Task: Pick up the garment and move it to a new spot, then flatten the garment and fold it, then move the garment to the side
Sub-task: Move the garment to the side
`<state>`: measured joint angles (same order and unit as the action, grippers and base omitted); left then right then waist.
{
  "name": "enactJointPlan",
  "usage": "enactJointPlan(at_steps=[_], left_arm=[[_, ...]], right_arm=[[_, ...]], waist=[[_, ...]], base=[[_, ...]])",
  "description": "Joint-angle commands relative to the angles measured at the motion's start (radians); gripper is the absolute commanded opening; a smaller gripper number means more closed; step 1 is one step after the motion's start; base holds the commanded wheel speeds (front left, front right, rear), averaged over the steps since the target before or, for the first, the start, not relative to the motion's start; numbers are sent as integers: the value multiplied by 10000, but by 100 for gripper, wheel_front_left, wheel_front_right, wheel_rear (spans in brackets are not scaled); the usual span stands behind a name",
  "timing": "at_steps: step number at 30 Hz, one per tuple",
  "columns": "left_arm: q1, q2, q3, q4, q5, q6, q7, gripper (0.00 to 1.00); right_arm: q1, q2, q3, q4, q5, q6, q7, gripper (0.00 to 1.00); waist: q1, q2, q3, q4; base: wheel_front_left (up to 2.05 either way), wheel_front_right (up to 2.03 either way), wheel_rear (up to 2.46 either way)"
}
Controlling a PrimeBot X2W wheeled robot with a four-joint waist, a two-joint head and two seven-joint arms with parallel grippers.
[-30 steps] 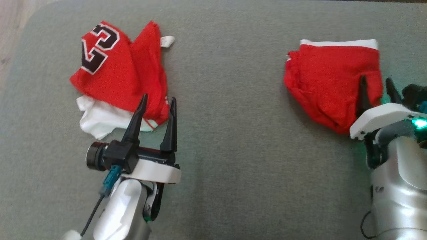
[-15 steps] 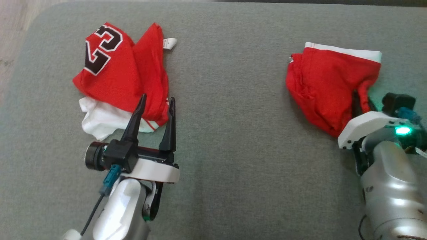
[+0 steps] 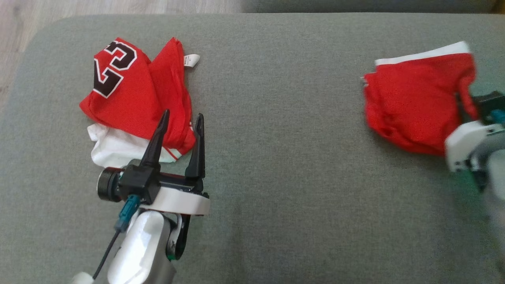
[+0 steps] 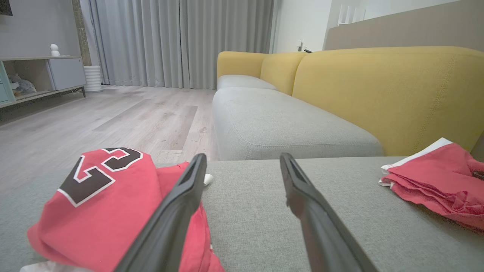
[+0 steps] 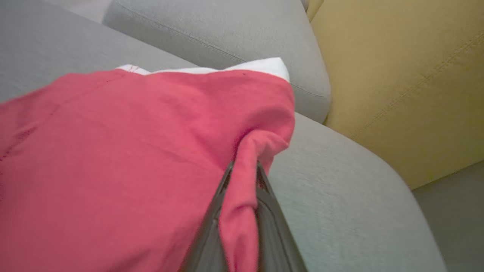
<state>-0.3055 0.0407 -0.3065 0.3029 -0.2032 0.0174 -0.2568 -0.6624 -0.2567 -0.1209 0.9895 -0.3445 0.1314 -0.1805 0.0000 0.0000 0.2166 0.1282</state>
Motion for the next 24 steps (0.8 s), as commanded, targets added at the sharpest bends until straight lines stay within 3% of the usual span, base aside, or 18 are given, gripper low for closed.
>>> enactJointPlan(at_steps=[1,7,13,19,24], left_arm=[[-155,95,408,-385,-36,-20,-49,100],[-253,95,468,-476,-62,-52,-49,100],[-390,95,510,-508,-69,-90,-49,100],[-467,95,540,-563,-66,-106,-49,100],[-532,95,551,-590,-50,-114,-49,100]], right_arm=[[-302,-576,520,-198,-38,-7,110,0],[-226,-2539,1707,330,31,-7,305,0],[-235,-3887,2104,811,191,-7,642,0],[-355,-4533,1798,678,133,-7,837,0],[-376,-4628,1460,290,-160,-7,868,0]], waist=[[0,0,39,35],[0,0,338,217],[0,0,654,389],[0,0,872,467],[0,0,1021,478]], base=[[0,0,0],[0,0,0],[0,0,0],[0,0,0],[0,0,0]])
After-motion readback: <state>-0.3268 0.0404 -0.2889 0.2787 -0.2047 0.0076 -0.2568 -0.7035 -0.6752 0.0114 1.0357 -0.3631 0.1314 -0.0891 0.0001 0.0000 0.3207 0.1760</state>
